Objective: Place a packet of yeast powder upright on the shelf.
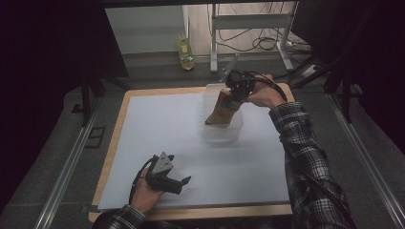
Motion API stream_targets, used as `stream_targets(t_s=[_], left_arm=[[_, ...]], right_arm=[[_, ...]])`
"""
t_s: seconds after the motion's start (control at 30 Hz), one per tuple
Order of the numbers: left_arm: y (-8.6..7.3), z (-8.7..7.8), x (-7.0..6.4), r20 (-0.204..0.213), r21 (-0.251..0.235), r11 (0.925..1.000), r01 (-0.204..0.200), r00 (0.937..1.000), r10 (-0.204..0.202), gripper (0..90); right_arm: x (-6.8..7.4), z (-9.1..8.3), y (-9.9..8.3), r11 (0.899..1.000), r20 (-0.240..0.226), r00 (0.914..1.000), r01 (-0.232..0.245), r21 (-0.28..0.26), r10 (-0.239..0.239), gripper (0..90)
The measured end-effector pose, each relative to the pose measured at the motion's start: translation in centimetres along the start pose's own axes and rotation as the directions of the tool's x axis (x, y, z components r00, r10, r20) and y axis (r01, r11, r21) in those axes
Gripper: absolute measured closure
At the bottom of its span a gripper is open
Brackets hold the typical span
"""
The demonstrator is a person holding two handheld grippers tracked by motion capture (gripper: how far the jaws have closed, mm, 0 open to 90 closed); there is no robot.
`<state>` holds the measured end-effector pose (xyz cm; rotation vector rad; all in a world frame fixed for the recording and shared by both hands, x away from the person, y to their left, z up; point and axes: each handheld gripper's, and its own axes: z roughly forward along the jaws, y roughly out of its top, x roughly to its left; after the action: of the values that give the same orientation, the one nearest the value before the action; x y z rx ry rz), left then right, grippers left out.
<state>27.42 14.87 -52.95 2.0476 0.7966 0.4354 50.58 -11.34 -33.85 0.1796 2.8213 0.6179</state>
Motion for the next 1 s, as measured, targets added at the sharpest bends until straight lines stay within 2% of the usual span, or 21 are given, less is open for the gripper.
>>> stream_targets(t_s=[0.4,0.67,0.77,1.0], left_arm=[[0.0,0.0,0.0,-0.001,0.001,1.0,0.003,1.0,-0.003,2.0],[0.0,-0.1,0.1,-0.002,0.002,1.0,0.004,1.0,-0.004,1.9],[0.0,-0.1,0.1,-0.003,0.001,1.0,0.005,1.0,-0.005,1.8],[0.0,-0.1,0.1,-0.004,0.003,1.0,0.004,1.0,-0.004,1.8]], right_arm=[[0.2,2.2,0.8,0.998,-0.013,0.9999,-0.01,-0.06,0.009,77.2],[0.4,3.7,1.0,0.992,-0.043,0.9977,-0.057,-0.115,0.052,77.2],[0.6,4.8,1.1,0.984,-0.074,0.9938,-0.094,-0.151,0.083,76.9],[0.9,5.9,0.8,0.982,-0.087,0.99,-0.123,-0.146,0.111,73.4]])
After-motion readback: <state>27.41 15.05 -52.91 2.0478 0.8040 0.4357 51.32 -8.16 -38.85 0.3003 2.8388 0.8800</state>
